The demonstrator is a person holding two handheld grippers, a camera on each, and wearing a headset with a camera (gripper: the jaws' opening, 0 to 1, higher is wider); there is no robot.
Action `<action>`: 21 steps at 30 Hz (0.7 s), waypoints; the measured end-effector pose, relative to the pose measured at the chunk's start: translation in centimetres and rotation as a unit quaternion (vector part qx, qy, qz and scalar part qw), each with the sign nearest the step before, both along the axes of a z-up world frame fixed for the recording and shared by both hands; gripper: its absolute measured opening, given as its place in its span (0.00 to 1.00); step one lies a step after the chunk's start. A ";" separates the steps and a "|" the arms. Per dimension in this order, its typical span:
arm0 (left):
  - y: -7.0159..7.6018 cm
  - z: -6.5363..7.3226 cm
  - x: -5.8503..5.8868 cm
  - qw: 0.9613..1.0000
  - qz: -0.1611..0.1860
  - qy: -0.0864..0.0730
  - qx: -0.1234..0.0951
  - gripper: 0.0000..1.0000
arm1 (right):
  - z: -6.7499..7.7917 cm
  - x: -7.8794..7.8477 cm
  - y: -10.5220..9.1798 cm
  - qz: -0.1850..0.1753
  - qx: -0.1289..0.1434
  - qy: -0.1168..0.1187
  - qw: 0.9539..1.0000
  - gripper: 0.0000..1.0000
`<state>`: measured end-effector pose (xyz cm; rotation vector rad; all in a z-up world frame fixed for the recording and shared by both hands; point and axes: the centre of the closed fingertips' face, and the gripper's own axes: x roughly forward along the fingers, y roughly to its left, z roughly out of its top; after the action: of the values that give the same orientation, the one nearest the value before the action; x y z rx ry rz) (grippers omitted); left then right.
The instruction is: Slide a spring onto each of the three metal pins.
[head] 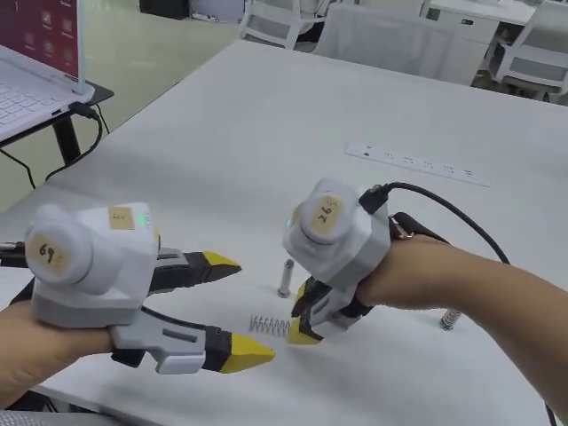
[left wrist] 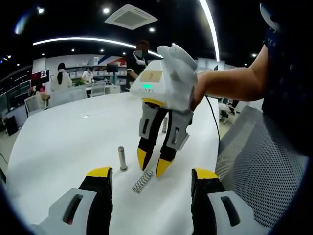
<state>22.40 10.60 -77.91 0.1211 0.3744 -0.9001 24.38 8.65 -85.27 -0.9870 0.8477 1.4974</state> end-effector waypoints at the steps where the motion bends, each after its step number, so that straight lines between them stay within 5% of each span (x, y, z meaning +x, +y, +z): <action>1: 0.0 0.0 0.0 1.000 0.000 0.000 0.000 0.60 | -0.1 0.0 0.0 0.001 -0.001 0.000 1.000 0.16; 21: 0.3 -0.2 -0.3 1.000 0.002 0.005 0.001 0.59 | -0.8 0.1 0.3 0.015 -0.011 -0.009 1.000 0.11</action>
<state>22.14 10.91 -78.16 0.1181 0.3842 -0.8961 24.43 8.97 -86.06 -1.0327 0.8408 1.5055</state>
